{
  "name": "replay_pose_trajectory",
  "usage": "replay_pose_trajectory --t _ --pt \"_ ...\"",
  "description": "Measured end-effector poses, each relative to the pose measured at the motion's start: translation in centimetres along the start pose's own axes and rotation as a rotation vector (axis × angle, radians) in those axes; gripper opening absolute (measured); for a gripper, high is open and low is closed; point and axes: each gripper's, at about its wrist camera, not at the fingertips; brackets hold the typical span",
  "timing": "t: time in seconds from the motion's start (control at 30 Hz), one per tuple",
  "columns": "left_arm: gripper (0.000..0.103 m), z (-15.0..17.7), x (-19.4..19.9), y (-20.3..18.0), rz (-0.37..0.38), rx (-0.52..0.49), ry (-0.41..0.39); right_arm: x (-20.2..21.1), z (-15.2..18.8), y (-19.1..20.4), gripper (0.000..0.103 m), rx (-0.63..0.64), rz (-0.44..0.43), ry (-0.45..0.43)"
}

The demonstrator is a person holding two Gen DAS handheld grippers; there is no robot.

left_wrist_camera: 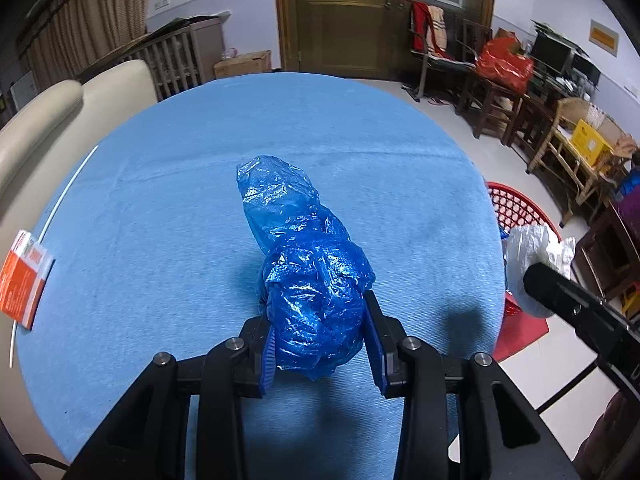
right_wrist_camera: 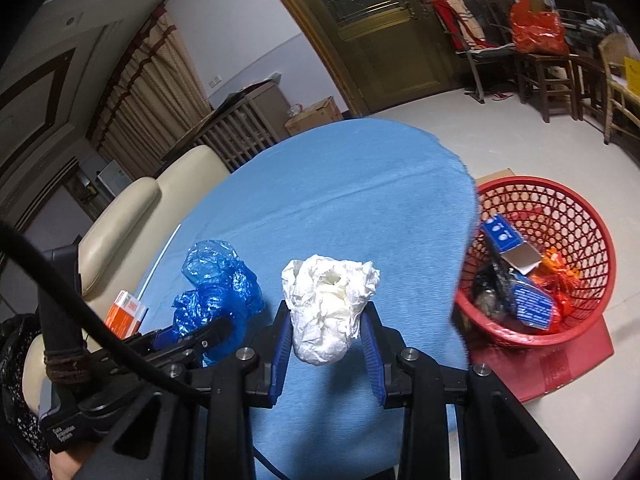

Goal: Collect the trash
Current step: 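Carry the blue plastic bag and white paper over to the red wastebasket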

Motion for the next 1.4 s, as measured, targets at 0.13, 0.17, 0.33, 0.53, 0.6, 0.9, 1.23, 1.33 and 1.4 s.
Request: replay_pose_trajectory --t 0.13,0.17,0.33,0.53,0.6,0.9,1.23,1.33,1.4 --pt "0.039 -0.1 -0.6 -1.1 0.011 -0.022 0.015 0.3 -0.2 -1.5 0.035 -0.021 0.017 -0.003" --pt "0.039 -0.2 -0.7 -1.3 0.013 -0.027 0.019 0.4 -0.3 -1.9 0.035 -0.027 0.022 -0.004" --pt "0.039 -0.2 -1.2 -2.5 0.026 -0.052 0.034 0.6 -0.5 -3.4 0.035 -0.048 0.044 -0.004" --pt "0.039 -0.1 -1.4 -2.7 0.036 -0.068 0.049 0.4 -0.5 -4.5 0.035 -0.064 0.057 0.005" --pt "0.039 0.0 -1.3 -2.7 0.038 -0.074 0.052 0.4 -0.5 -4.7 0.035 -0.069 0.058 0.006" --pt "0.039 -0.1 -1.2 -2.6 0.031 -0.073 0.058 0.3 -0.5 -4.4 0.035 -0.07 0.031 0.0" --pt "0.039 -0.3 0.4 0.0 0.001 0.001 0.027 -1.4 -2.2 -1.4 0.035 0.001 -0.037 0.008" --pt "0.039 -0.3 0.9 0.9 -0.003 0.022 0.015 -1.6 -2.9 0.0 0.035 0.031 -0.056 0.001" --pt "0.039 -0.4 1.2 1.2 -0.007 0.027 0.005 -1.7 -3.0 0.7 0.035 0.043 -0.068 -0.001"
Point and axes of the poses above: each gripper's, at about its wrist camera, not at the fingertips, and x roughly against the way its jaws point, y to its left, z to its underside, and after that the axes turned 14 degrees about x, right-handed
